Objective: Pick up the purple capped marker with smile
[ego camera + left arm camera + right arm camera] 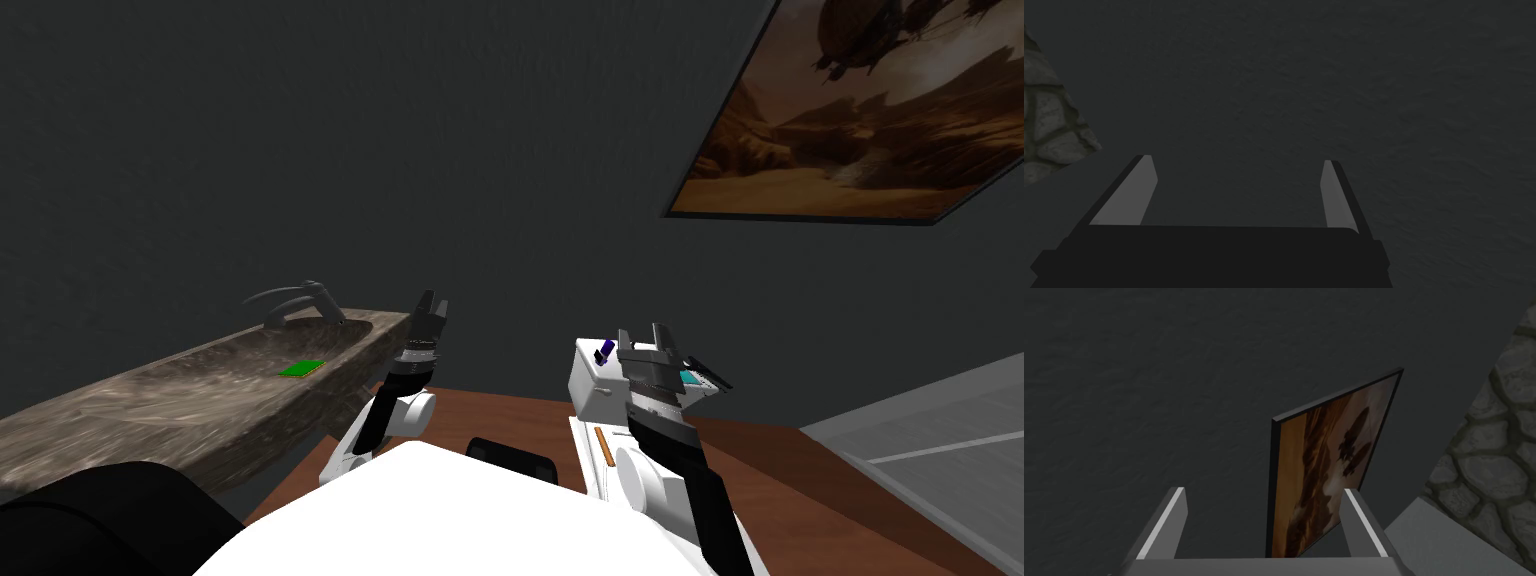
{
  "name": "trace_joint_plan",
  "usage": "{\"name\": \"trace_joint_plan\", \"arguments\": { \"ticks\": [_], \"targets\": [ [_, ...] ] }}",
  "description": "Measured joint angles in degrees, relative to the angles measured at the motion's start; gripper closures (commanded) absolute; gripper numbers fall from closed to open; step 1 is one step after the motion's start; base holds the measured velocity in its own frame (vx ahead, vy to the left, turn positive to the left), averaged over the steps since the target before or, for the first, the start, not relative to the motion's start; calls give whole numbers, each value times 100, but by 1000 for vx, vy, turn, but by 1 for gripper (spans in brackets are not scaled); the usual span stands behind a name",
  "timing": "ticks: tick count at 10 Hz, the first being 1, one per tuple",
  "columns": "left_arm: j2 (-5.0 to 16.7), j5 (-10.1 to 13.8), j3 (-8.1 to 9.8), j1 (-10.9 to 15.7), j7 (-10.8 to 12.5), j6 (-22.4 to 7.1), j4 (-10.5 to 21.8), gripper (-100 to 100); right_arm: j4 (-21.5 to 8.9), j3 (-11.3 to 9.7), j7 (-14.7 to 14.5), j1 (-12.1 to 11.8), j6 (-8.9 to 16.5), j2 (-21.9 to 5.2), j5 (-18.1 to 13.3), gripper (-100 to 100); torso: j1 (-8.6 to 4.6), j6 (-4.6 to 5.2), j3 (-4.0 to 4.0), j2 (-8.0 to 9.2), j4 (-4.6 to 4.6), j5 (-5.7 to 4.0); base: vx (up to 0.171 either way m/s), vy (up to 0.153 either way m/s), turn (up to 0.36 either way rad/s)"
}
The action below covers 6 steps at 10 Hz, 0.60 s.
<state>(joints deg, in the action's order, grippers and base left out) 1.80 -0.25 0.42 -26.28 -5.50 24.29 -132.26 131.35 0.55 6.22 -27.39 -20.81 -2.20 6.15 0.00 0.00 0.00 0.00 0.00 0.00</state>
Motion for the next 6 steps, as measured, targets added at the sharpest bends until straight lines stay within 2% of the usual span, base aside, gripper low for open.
{"name": "trace_joint_plan", "arguments": {
  "ticks": [2, 6],
  "targets": [
    [0, 0, 0, 0, 0, 0, 0, 0, -149, 69, -88, 30, 8, -225, -83, -100, 1, 0, 1, 2, 0, 0, -10, 15, -18],
    [0, 0, 0, 0, 0, 0, 0, 0, -669, 278, -547, 318, 227, -601, -454, -100, 8, 0, 2, 4, 1, 2, -15, 27, -23]
  ]
}}
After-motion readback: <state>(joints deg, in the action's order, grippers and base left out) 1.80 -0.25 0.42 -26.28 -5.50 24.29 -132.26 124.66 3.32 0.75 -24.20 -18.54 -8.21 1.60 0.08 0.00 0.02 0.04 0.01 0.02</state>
